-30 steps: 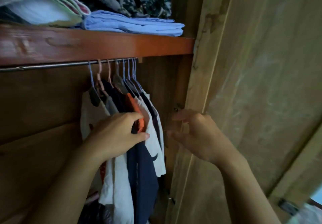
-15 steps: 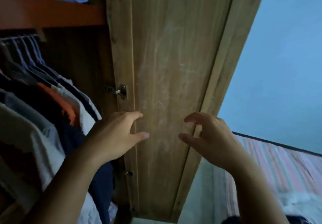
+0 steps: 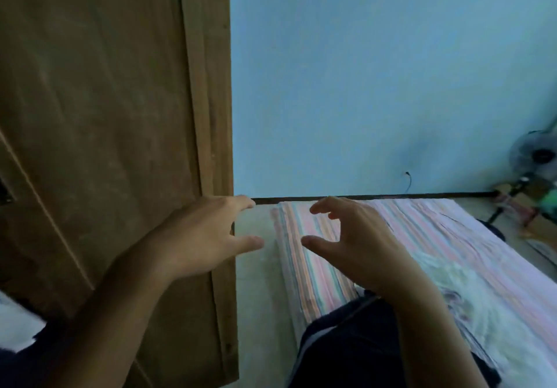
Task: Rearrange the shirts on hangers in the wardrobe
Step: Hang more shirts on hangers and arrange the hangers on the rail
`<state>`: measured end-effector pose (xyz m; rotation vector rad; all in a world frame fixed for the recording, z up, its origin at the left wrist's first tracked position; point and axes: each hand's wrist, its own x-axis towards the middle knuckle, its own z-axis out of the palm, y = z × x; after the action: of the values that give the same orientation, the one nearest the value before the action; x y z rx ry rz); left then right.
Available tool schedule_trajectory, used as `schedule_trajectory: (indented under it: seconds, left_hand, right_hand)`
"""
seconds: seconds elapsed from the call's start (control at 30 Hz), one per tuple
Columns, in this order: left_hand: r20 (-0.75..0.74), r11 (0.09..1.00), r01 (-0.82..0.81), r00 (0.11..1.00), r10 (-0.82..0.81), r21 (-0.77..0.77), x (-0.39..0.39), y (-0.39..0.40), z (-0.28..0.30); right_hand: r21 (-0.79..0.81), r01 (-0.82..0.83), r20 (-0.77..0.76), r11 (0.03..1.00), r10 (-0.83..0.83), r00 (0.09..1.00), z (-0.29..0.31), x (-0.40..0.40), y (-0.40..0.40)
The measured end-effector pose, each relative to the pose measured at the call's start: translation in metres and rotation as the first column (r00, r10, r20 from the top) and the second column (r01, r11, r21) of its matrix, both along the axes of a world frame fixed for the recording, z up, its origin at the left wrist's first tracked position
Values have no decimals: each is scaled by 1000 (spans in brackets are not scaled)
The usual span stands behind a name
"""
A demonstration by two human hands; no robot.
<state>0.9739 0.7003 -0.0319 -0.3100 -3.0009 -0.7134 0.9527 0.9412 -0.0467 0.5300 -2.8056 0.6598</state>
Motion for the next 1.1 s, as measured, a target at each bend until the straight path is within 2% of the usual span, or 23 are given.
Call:
schedule_trajectory:
  seconds: [0.3, 0.53, 0.83, 1.1]
  left_hand:
    - [-14, 967, 239, 970, -241, -89, -72, 147, -16]
    - [-51, 939, 331, 940, -337, -94, -124, 256, -40]
    - [-10, 861, 500, 864, -503, -92, -178, 352, -95]
    - [97, 787, 603, 797, -596, -131, -237, 444, -167]
  right_hand:
    - [-8, 210, 45, 978, -210, 977, -13, -19, 128]
    - [-31, 365, 54, 931, -363, 930, -36, -35, 226]
    - [23, 597, 128, 802, -595, 794, -85, -31, 315]
    - [81, 707, 188, 702, -708, 681, -144, -43, 372]
